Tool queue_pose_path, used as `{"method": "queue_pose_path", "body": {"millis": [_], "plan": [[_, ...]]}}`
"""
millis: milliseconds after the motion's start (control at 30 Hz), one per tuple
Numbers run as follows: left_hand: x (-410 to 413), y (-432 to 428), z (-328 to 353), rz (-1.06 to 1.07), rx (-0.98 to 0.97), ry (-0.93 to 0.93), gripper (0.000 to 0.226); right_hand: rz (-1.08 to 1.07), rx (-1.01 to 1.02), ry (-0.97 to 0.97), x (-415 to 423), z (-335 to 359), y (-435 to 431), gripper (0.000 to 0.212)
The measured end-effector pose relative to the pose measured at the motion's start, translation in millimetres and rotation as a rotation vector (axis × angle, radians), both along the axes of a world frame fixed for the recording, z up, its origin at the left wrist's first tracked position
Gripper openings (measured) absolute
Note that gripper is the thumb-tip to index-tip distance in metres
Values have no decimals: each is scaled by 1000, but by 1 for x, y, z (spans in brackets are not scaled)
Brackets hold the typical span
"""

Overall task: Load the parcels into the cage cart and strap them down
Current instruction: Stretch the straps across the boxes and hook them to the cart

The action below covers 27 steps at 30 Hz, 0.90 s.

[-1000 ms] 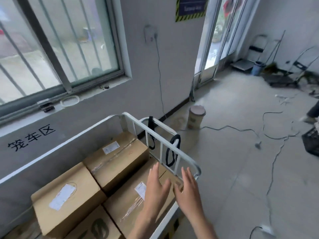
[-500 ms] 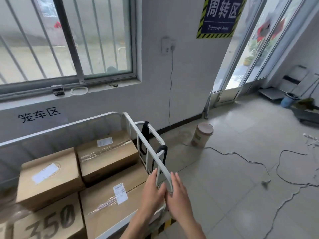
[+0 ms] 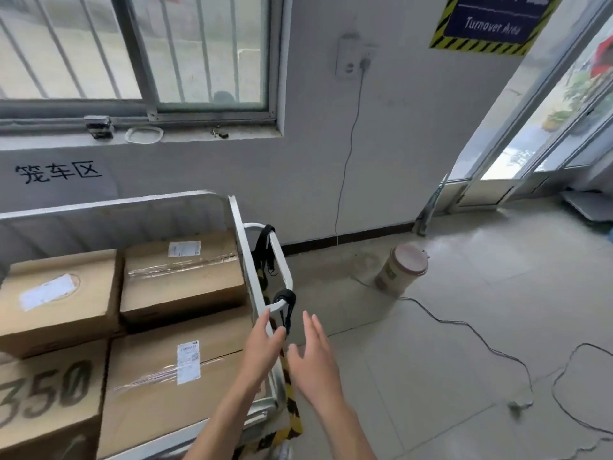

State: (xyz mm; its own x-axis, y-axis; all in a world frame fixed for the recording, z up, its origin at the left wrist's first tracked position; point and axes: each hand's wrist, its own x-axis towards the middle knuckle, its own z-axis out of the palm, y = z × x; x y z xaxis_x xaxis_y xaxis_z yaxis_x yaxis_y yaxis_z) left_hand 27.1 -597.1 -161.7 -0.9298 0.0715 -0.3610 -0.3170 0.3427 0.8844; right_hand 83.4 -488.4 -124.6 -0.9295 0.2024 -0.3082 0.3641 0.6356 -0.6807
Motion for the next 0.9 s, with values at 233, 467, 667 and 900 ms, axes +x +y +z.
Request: {"method": "queue_pose_path", "body": {"millis": [233,467,667,900], "plan": [[-54,72,-9,49,-16,-29,68,50,-39,-40,-34,-11,92,66],[-75,116,-24,230,-101,-94,68,275,-111,-50,-86,-21,152,66],[-94,164,-15,481,-120,-161,69,554,-118,-61,-133,-24,201,64],[-99,194,-31,617,-202,-229,69,796,-87,-98,-174,-41,225,63]]}}
